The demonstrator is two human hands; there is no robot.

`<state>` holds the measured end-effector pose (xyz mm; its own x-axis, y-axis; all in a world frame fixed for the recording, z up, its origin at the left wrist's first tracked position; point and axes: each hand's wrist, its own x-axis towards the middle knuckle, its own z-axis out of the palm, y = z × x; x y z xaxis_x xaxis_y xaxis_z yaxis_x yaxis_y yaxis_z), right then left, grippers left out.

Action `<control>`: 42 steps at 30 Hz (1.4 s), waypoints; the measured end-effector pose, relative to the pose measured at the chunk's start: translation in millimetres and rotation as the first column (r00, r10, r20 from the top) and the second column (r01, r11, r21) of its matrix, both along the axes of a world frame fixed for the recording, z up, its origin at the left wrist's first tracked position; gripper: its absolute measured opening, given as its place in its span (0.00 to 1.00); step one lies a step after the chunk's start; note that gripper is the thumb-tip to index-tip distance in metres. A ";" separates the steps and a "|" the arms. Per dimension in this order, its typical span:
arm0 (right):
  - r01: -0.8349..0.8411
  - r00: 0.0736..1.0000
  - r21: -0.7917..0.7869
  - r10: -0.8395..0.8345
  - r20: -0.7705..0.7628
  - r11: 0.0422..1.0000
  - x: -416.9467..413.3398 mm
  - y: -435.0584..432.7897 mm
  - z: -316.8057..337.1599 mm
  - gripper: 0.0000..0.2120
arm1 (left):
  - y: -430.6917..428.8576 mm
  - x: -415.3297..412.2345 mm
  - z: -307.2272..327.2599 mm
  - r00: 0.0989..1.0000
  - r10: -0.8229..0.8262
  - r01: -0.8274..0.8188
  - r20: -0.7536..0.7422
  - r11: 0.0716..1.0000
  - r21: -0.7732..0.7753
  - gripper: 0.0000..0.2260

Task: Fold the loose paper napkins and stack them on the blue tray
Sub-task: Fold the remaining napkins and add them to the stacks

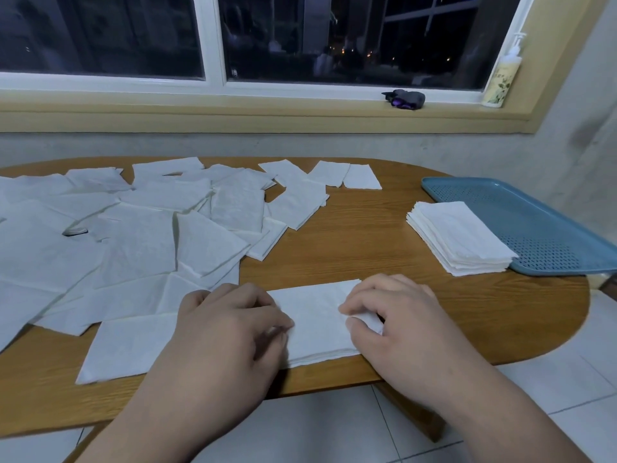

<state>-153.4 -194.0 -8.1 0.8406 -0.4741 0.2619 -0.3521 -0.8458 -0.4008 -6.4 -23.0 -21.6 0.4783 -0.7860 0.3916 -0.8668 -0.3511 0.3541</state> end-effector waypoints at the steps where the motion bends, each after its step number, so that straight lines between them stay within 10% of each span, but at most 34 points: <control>1: 0.003 1.000 -0.005 -0.003 0.004 1.000 -1.1 0.2 -0.2 0.08 | 0.0 -0.5 0.2 1.000 -0.004 0.004 0.010 1.000 -0.004 0.11; 33: 0.048 0.992 0.209 -0.071 0.104 0.977 -0.4 -17.2 16.4 0.07 | -13.2 8.3 -0.9 0.997 -0.053 0.053 -0.053 0.999 0.006 0.10; 42: 0.298 0.948 0.074 -0.286 -0.139 0.952 132.6 -114.8 45.2 0.19 | -15.4 18.2 -3.9 0.997 0.060 -0.059 -0.048 0.998 0.021 0.17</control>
<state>-20.8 -308.8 37.1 0.6847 -0.7210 0.1068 -0.6307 -0.6595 -0.4090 11.8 -38.4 -25.4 0.5424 -0.7629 0.3518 -0.8262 -0.4086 0.3878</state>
